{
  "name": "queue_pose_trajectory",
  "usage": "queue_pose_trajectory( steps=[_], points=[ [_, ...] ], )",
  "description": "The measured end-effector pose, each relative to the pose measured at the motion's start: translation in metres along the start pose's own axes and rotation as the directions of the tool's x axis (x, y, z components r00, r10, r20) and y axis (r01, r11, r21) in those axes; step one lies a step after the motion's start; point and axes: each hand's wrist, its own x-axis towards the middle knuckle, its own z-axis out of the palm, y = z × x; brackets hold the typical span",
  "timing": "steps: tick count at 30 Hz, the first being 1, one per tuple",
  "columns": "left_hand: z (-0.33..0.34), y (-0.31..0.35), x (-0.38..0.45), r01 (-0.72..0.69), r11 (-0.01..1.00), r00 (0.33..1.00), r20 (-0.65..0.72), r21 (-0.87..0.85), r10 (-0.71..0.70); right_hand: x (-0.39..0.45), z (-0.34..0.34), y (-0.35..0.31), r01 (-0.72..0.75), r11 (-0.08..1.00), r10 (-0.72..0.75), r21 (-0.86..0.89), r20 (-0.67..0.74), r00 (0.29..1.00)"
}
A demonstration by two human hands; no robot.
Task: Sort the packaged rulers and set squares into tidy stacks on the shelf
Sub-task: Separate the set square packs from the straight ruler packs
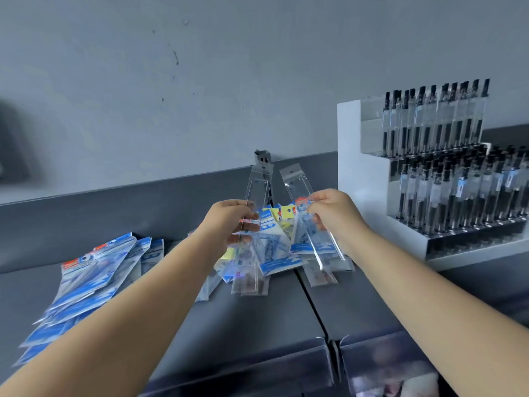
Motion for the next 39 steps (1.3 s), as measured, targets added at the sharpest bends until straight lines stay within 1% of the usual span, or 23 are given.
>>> queue_pose_trajectory(
  steps=[5,11,17,23,30,39],
  points=[
    [-0.039,-0.004,-0.038,-0.034,0.997,0.997,-0.077,-0.075,0.029,-0.023,0.038,-0.018,-0.038,0.967,-0.003,0.25,0.162,0.987],
    [-0.098,-0.019,-0.089,-0.069,0.991,0.973,-0.226,-0.118,0.041,-0.062,0.098,-0.033,-0.063,0.943,-0.063,0.326,0.361,0.93],
    [-0.16,-0.033,-0.131,-0.084,0.988,0.936,-0.349,-0.127,0.035,-0.099,0.156,-0.047,-0.097,0.922,-0.119,0.376,0.511,0.851],
    [-0.21,-0.042,-0.152,-0.093,0.988,0.902,-0.43,-0.12,0.033,-0.125,0.204,-0.057,-0.128,0.918,-0.132,0.376,0.592,0.795],
    [-0.279,-0.055,-0.165,-0.092,0.99,0.884,-0.466,-0.108,0.031,-0.151,0.27,-0.074,-0.141,0.908,-0.153,0.395,0.626,0.765],
    [-0.393,-0.06,-0.179,-0.097,0.99,0.886,-0.461,-0.103,0.039,-0.187,0.374,-0.104,-0.144,0.906,-0.154,0.398,0.626,0.764]
  ],
)
